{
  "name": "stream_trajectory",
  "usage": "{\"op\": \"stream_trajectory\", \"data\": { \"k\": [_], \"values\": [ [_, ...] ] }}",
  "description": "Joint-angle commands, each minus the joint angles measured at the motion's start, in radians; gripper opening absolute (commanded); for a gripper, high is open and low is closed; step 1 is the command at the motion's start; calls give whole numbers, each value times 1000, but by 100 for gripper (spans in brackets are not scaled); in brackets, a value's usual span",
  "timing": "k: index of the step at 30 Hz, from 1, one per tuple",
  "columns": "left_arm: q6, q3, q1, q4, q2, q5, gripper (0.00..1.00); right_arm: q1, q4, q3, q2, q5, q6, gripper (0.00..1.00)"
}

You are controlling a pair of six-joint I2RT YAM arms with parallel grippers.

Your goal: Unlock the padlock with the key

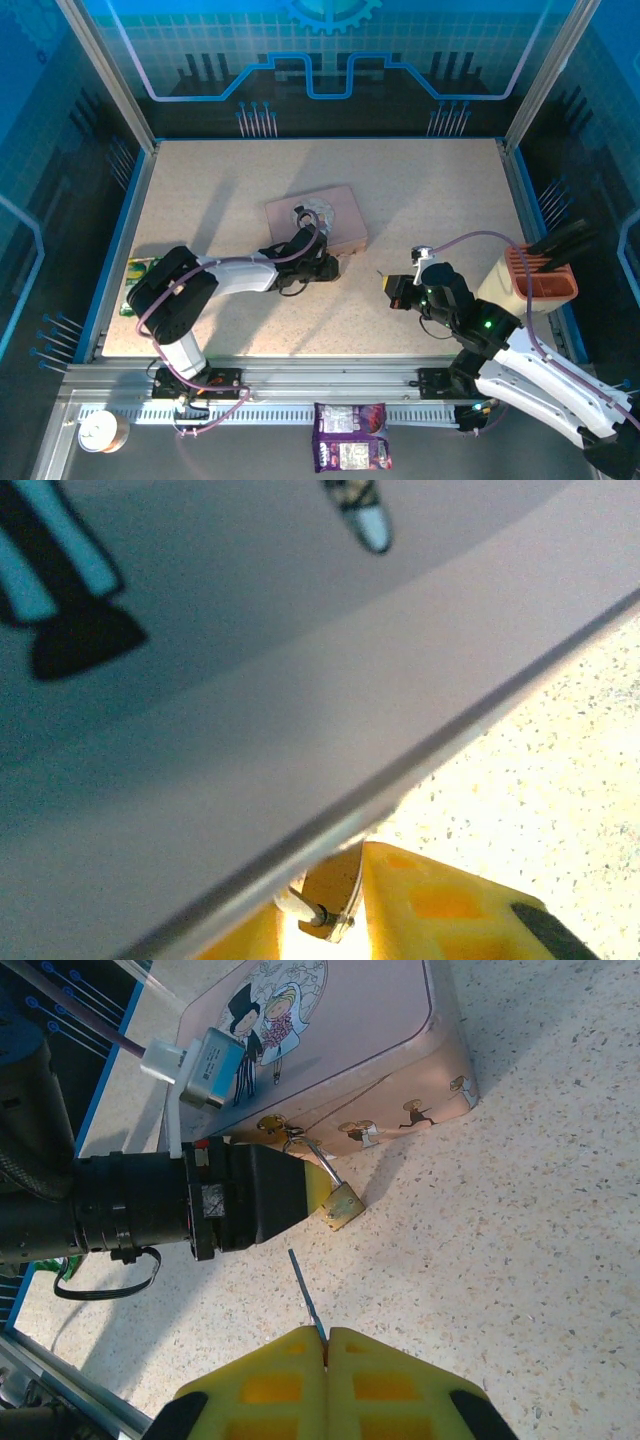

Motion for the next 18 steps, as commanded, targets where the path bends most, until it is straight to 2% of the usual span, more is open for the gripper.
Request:
{"op": "stream_trajectory", "data": {
  "k": [1,8,12,15,18],
  "values": [
    [20,-45,-11,57,-53,-10,31,-14,-18,28,-2,1,14,0],
    [-61,-181,-42,224,-136,-80,54,-13,3,23,13,-14,23,0],
    [-138,-239,-64,305,-151,-134,63,-14,19,14,15,-21,27,0],
    [-209,-243,-96,305,-140,-211,64,-14,33,3,15,-22,31,0],
    [-284,-187,-147,190,-117,-317,69,-14,44,-5,15,-29,36,0]
  ]
}}
